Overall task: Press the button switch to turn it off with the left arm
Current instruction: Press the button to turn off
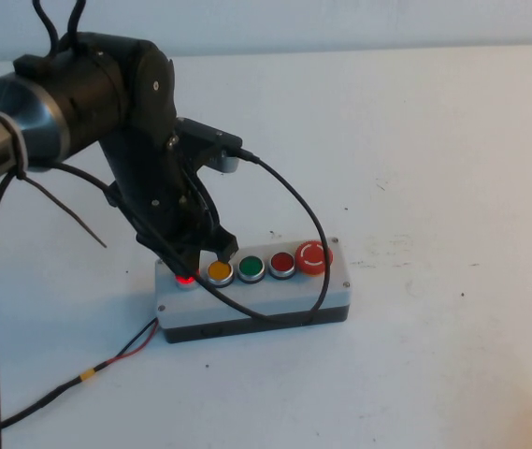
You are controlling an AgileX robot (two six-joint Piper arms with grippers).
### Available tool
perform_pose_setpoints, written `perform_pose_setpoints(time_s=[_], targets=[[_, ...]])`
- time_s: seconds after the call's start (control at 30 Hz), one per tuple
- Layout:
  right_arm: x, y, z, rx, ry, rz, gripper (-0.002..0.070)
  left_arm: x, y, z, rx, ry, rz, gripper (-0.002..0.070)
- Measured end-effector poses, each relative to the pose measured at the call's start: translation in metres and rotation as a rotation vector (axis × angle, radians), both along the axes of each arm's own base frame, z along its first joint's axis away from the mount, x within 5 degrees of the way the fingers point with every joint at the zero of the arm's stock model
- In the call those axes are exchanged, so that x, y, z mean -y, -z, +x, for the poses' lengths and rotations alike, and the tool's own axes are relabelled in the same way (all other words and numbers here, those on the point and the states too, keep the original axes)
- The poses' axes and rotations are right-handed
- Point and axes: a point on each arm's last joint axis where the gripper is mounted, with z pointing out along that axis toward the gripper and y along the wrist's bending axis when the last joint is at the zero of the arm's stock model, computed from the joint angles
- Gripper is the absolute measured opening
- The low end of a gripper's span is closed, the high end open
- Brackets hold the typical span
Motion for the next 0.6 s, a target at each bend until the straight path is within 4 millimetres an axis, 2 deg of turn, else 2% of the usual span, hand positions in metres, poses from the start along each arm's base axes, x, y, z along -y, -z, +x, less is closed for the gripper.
perform_pose_setpoints(time_s=[0.23,0.33,0.4,0.5,0.6], targets=[[0.000,0.000,0.000,0.000,0.000,0.000,-0.0016,0.001,0.001,0.001,-0.006,0.000,0.003,-0.0003],[0.000,0.000,0.000,0.000,0.000,0.000,-0.0016,-0.001,-0.007,-0.002,0.018,0.005,-0.007,-0.0003],[0.000,0.000,0.000,0.000,0.000,0.000,-0.0016,-0.004,-0.020,-0.010,0.056,0.006,-0.026,-0.0003],[0.000,0.000,0.000,0.000,0.000,0.000,-0.0016,-0.011,-0.053,-0.033,0.195,0.015,-0.102,-0.0003],[0.000,0.000,0.000,0.000,0.000,0.000,-0.0016,-0.027,-0.084,-0.072,0.344,0.021,-0.193,-0.0003]])
